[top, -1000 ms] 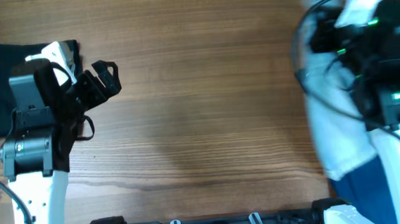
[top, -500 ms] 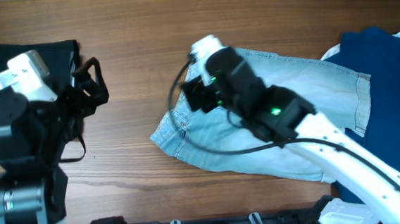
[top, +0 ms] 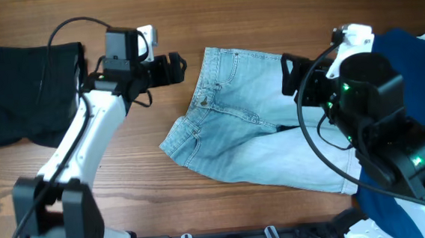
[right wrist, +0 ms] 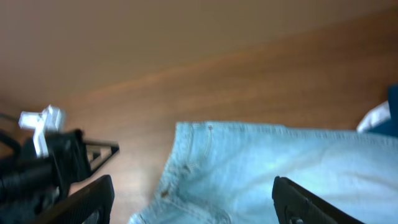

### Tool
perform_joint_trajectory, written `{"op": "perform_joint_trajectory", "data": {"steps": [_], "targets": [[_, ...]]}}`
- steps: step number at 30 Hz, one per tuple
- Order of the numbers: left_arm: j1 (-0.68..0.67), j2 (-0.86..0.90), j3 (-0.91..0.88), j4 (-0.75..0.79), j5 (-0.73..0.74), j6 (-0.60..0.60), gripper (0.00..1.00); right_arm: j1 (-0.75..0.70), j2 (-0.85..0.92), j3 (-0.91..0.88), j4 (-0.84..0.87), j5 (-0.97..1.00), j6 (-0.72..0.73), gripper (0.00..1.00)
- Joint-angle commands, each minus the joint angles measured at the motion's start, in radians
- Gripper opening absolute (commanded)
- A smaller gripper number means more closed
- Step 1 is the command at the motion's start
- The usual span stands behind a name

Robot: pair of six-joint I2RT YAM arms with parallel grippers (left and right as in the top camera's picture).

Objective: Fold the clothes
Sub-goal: 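Pull the jeans to table center and grasp the waistband with both grippers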

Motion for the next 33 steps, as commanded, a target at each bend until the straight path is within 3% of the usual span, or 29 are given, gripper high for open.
{"op": "perform_joint_trajectory", "data": {"steps": [1,5,15,22,24,25,27,28,33], "targets": [[-0.044,0.112,0.008,0.129,0.03,0.0,0.91,-0.004,0.048,0.006,-0.029,0.014,0.051,0.82],[-0.105,0.242,0.008,0.243,0.022,0.032,0.96,-0.004,0.123,0.006,-0.044,0.0,0.058,0.83],[-0.216,0.359,0.008,0.336,-0.153,0.066,0.79,-0.004,0.211,0.006,-0.07,-0.031,0.059,0.84],[-0.222,0.431,0.008,0.34,-0.218,0.064,0.76,-0.004,0.211,0.006,-0.09,-0.031,0.058,0.84],[-0.222,0.44,0.008,0.347,-0.218,0.065,0.6,-0.004,0.211,0.006,-0.09,-0.031,0.058,0.84],[-0.222,0.445,0.008,0.344,-0.218,0.064,0.48,-0.004,0.211,0.006,-0.09,-0.031,0.058,0.84],[-0.222,0.45,0.008,0.316,-0.22,0.063,0.11,-0.004,0.211,0.006,-0.092,-0.031,0.058,0.84],[-0.22,0.45,0.008,0.303,-0.246,0.059,0.04,-0.004,0.211,0.006,-0.092,-0.031,0.058,0.84],[-0.135,0.43,0.013,0.241,-0.639,-0.077,0.04,-0.004,0.211,0.006,-0.1,-0.025,0.057,0.83]]}}
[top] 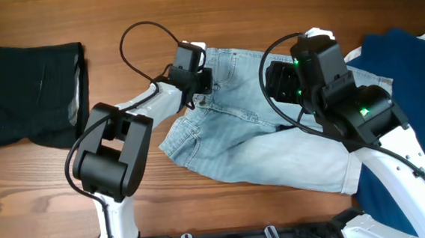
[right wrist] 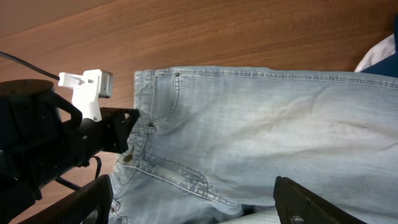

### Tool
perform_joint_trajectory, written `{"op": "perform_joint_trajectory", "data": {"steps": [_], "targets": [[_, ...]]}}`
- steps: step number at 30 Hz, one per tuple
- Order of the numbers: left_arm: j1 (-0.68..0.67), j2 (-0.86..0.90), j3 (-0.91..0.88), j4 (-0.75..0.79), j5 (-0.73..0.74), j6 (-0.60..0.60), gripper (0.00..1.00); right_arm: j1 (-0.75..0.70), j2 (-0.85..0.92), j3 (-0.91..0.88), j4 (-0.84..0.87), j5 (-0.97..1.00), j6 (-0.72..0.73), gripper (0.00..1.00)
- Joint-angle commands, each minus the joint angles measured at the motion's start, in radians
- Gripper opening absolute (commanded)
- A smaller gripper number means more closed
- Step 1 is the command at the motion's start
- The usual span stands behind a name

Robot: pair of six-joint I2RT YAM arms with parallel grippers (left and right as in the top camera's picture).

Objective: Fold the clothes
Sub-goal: 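Pull the jeans to table center and grasp the waistband with both grippers, then spread the jeans flat by pulling the waistband corners apart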

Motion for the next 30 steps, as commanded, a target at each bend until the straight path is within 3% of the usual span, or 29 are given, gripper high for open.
{"op": "perform_joint_trajectory", "data": {"steps": [1,5,7,13,15,21,23,26,30], "targets": [[0.113,0.011,-0.009,-0.077,-0.362,-0.102,0.04,-0.003,0.004,0.006,-0.008,-0.008,0.01,0.83],[0.281,-0.031,0.036,-0.179,-0.391,-0.132,0.04,-0.003,0.004,0.006,-0.008,0.024,0.01,0.83],[0.387,-0.063,0.066,-0.23,-0.337,-0.147,0.04,-0.003,0.005,0.006,-0.008,0.048,0.01,0.84],[0.496,-0.169,0.081,-0.277,-0.218,-0.137,0.05,-0.034,0.093,0.006,-0.018,0.068,0.011,0.84],[0.493,-0.209,0.081,-0.293,-0.216,-0.137,0.15,-0.064,0.167,0.006,-0.034,-0.006,-0.007,0.83],[0.492,-0.323,0.081,-0.375,-0.201,-0.137,0.33,-0.164,0.458,0.006,-0.093,-0.236,-0.121,0.83],[0.493,-0.368,0.081,-0.424,-0.151,-0.137,0.4,-0.189,0.563,0.006,-0.102,-0.375,-0.18,0.76],[0.493,-0.43,0.081,-0.498,-0.131,-0.137,0.51,-0.205,0.692,0.006,-0.111,-0.385,-0.178,0.63],[0.493,-0.487,0.081,-0.586,-0.13,-0.137,0.59,-0.207,0.786,0.001,-0.086,-0.379,-0.179,0.68]]}}
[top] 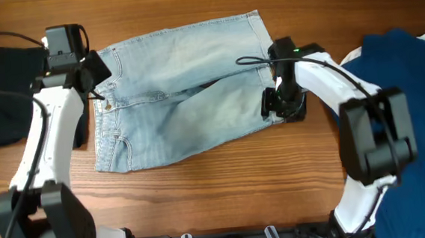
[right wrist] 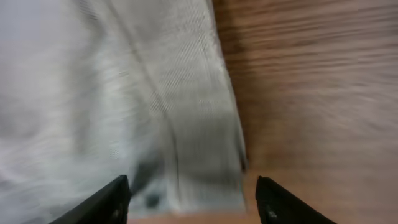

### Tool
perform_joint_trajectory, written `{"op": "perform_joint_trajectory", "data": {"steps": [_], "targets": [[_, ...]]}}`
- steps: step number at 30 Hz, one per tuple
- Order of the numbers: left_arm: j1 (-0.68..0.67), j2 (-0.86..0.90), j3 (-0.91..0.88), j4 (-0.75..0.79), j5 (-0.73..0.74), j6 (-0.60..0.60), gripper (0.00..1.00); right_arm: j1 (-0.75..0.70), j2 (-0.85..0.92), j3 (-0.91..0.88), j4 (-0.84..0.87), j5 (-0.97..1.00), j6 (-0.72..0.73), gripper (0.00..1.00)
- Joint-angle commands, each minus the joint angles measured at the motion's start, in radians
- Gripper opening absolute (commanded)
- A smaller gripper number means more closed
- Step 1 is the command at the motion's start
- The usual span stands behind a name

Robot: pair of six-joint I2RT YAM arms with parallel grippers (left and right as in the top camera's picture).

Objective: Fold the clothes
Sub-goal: 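Spread the jeans flat by pulling the waistband corners apart, then grasp the waist with the left gripper and leg hem with the right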

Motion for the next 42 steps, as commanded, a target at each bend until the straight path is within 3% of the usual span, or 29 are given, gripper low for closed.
{"op": "perform_joint_trajectory", "data": {"steps": [1,3,5,7,8,11,14,15,17,19,23,28,31,35,41,42], "targets": [[-0.002,-0.056,0.017,-0.057,0.021,0.002,0.6,-0.008,0.05,-0.011,0.033,-0.039,-0.018,0.69],[-0.002,-0.059,0.017,-0.078,0.021,0.002,0.61,-0.018,0.051,-0.032,0.062,-0.034,-0.015,0.65],[-0.002,-0.059,0.016,-0.105,0.021,0.002,0.61,-0.04,0.049,-0.037,0.05,0.024,-0.015,0.3],[-0.002,-0.059,0.016,-0.13,0.021,0.002,0.6,-0.081,0.023,-0.023,-0.015,0.116,-0.017,0.1],[-0.002,-0.059,0.016,-0.141,0.021,0.002,0.6,-0.105,-0.003,-0.014,-0.055,0.169,-0.02,0.05],[-0.002,-0.059,0.016,-0.154,0.02,0.003,0.65,-0.171,-0.117,-0.008,-0.135,0.27,-0.018,0.04],[-0.001,-0.059,0.016,-0.157,0.021,0.002,0.68,-0.221,-0.248,-0.008,-0.179,0.241,-0.025,0.04],[-0.001,-0.059,0.016,-0.164,0.021,0.002,0.69,-0.225,-0.273,-0.008,-0.185,0.238,-0.026,0.14],[-0.001,-0.059,0.016,-0.191,0.024,0.002,0.7,-0.225,-0.314,-0.008,-0.191,0.234,-0.039,0.59],[-0.001,-0.059,0.016,-0.251,0.024,0.002,0.71,-0.225,-0.329,-0.008,-0.191,0.211,-0.053,0.77],[-0.001,-0.081,0.016,-0.371,0.024,-0.009,0.68,-0.225,-0.327,-0.035,-0.167,0.19,-0.074,0.87],[-0.001,-0.158,0.016,-0.513,0.029,-0.114,0.72,-0.253,-0.326,-0.179,-0.052,0.163,-0.011,0.82],[-0.001,-0.166,0.013,-0.561,0.115,-0.117,0.73,-0.314,-0.326,-0.285,0.033,0.147,0.025,0.72],[-0.001,-0.164,-0.048,-0.566,0.158,-0.122,0.74,-0.417,-0.325,-0.407,0.205,0.015,0.035,0.62],[-0.001,-0.164,-0.139,-0.563,0.159,-0.142,0.75,-0.453,-0.319,-0.489,0.394,-0.084,0.058,0.57],[-0.001,-0.164,-0.163,-0.555,0.159,-0.16,0.77,-0.453,-0.319,-0.502,0.425,-0.12,0.053,0.5]]}}
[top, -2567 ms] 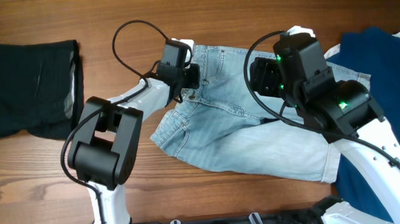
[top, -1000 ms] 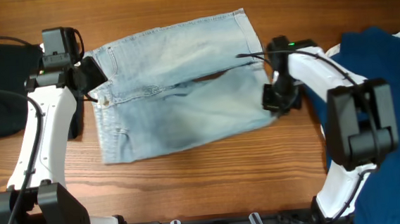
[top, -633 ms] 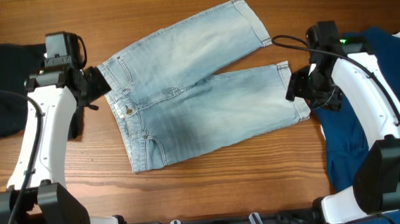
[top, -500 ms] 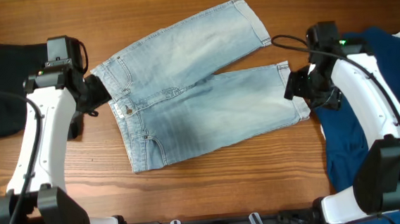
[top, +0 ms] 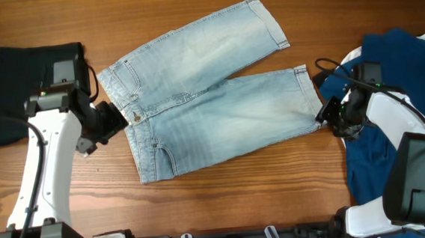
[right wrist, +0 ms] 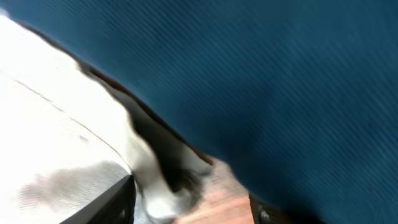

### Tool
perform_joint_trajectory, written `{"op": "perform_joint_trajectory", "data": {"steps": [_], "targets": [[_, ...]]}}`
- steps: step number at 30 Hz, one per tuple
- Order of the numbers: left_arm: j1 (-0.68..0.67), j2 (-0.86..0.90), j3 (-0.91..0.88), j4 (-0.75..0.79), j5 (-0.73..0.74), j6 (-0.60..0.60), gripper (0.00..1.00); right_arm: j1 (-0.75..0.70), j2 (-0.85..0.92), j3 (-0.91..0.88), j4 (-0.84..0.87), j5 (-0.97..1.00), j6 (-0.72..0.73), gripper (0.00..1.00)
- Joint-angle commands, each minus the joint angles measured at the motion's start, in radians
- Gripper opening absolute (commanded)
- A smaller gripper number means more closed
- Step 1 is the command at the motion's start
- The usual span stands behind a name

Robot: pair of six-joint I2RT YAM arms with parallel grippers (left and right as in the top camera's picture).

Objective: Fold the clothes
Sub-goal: 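Grasp the waist with the left gripper and leg hem with the right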

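Observation:
Pale blue denim shorts (top: 211, 104) lie flat on the wooden table, waistband to the left and both legs spread to the right. My left gripper (top: 113, 118) is at the waistband's middle; the overhead view does not show whether it is open or shut. My right gripper (top: 323, 116) sits at the hem corner of the nearer leg. In the blurred right wrist view its fingers (right wrist: 121, 199) stand apart, with the pale denim edge (right wrist: 155, 186) and bare wood between them.
A black garment (top: 31, 94) lies at the far left behind the left arm. A dark blue garment (top: 398, 143) on white cloth fills the right side, touching the right gripper. Bare wood shows along the front edge.
The shorts have shifted to the right and now lie opened out, legs apart. My left gripper has moved from the waistband's far corner to its middle. My right gripper has moved right to the near leg's hem.
The shorts first lay crumpled right of centre, with a gripper on each side. Then both grippers were at their far edge. Then the shorts lay further left, legs overlapping, a gripper at each end. Now they lie spread flat.

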Motion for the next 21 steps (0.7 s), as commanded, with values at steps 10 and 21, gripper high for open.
{"op": "perform_joint_trajectory", "data": {"steps": [10,21], "targets": [[-0.001,-0.005,-0.261,0.119,0.095,-0.185,0.84,-0.001,-0.108,0.055,-0.062,-0.113,-0.057,0.04],[-0.002,-0.004,-0.562,0.339,0.312,-0.272,0.73,-0.001,-0.184,0.057,-0.068,-0.113,-0.054,0.04]]}}
